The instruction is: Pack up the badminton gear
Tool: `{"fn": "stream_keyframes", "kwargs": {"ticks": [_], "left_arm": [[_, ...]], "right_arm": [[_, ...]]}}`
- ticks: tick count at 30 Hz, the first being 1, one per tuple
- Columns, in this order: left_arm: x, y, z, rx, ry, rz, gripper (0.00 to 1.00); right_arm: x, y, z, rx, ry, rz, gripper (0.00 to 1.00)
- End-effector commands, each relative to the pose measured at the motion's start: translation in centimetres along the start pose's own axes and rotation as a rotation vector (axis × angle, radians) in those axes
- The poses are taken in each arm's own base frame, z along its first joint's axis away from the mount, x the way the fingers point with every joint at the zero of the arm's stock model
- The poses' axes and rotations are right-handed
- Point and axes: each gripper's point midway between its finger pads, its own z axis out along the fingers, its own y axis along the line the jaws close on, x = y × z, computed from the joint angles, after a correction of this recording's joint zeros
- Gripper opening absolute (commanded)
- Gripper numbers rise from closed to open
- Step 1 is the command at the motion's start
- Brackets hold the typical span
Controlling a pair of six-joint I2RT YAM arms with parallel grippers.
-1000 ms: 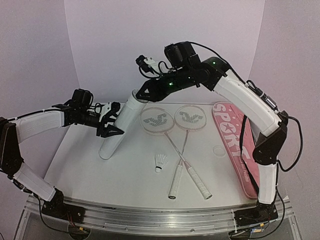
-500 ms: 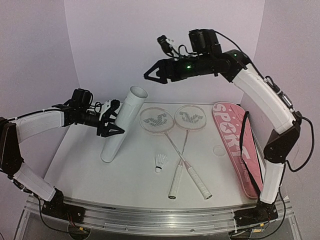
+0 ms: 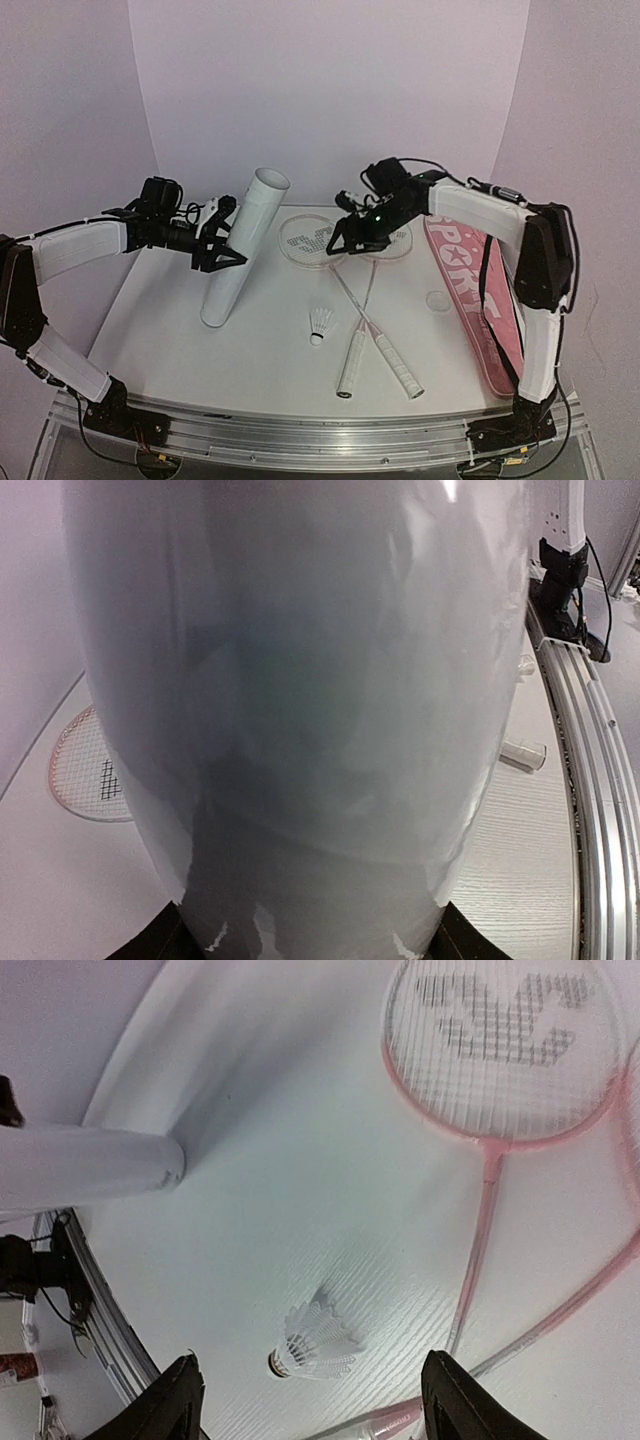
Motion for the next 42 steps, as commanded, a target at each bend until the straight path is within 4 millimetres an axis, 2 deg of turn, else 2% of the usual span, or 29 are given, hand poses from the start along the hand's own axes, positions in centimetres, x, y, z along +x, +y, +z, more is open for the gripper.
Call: {"fn": "stream_keyframes", "kwargs": {"ticks": [1, 4, 6, 8, 13, 17, 21, 23, 25, 27, 29, 31, 34, 36, 38, 40, 42], "left_arm": [[-1.2, -0.2, -0.6, 0.0, -0.036, 0.014, 0.28], [-1.1, -0.2, -0.6, -0.001, -0.034, 0.016, 0.29], [-1.1, -0.2, -0.7, -0.004, -0.032, 0.019, 0.29], [-1.0, -0.3, -0.7, -0.002, -0.032, 0.017, 0.29], [-1.0, -0.3, -0.6, 0.002, -0.036, 0.017, 0.29], [-1.0, -0.3, -0.6, 0.001, -0.037, 0.018, 0.29], [-1.2, -0.2, -0.5, 0.003, -0.043, 0.014, 0.29], [-1.2, -0.2, -0.6, -0.001, -0.042, 0.015, 0.29], [-1.2, -0.2, -0.6, -0.002, -0.041, 0.017, 0.29], [-1.2, -0.2, -0.6, -0.003, -0.04, 0.019, 0.29], [-1.1, -0.2, -0.6, -0.004, -0.038, 0.019, 0.29], [-1.1, -0.2, -0.6, -0.005, -0.036, 0.019, 0.29], [-0.9, -0.3, -0.6, -0.002, -0.029, 0.031, 0.29], [-0.8, -0.4, -0.6, 0.001, -0.026, 0.038, 0.29], [-0.7, -0.5, -0.6, 0.005, -0.027, 0.043, 0.29], [-0.8, -0.5, -0.5, 0.007, -0.031, 0.049, 0.29], [-0.8, -0.4, -0.4, 0.008, -0.035, 0.049, 0.29]], "right_arm": [[3.2, 1.6, 4.3, -0.114, 0.131, -0.042, 0.73], [5.3, 1.1, 7.0, -0.141, 0.208, -0.019, 0.73], [6.4, 1.7, 8.0, -0.185, 0.245, -0.014, 0.72], [7.2, 2.3, 8.8, -0.227, 0.277, 0.005, 0.7], [9.8, 2.2, 9.9, -0.258, 0.356, 0.047, 0.64], [12.1, 1.3, 10.9, -0.212, 0.413, 0.052, 0.62], [12.5, 1.7, 11.7, -0.241, 0.437, 0.078, 0.45], [12.5, 1.7, 11.7, -0.243, 0.44, 0.08, 0.21], [12.4, 1.9, 11.5, -0.244, 0.435, 0.077, 0.03], [11.7, 2.5, 10.8, -0.255, 0.418, 0.072, 0.0], [10.0, 3.6, 9.3, -0.274, 0.373, 0.063, 0.0], [6.8, 5.0, 6.3, -0.271, 0.279, 0.036, 0.0], [0.7, 6.7, 0.1, -0.188, 0.062, -0.055, 0.0], [-3.6, 8.5, -5.6, -0.118, -0.123, -0.142, 0.0], [-7.1, 9.9, -10.8, -0.031, -0.295, -0.199, 0.0], [-9.2, 11.8, -14.4, 0.057, -0.429, -0.284, 0.0], [-10.2, 14.7, -16.3, 0.085, -0.515, -0.391, 0.0]]}}
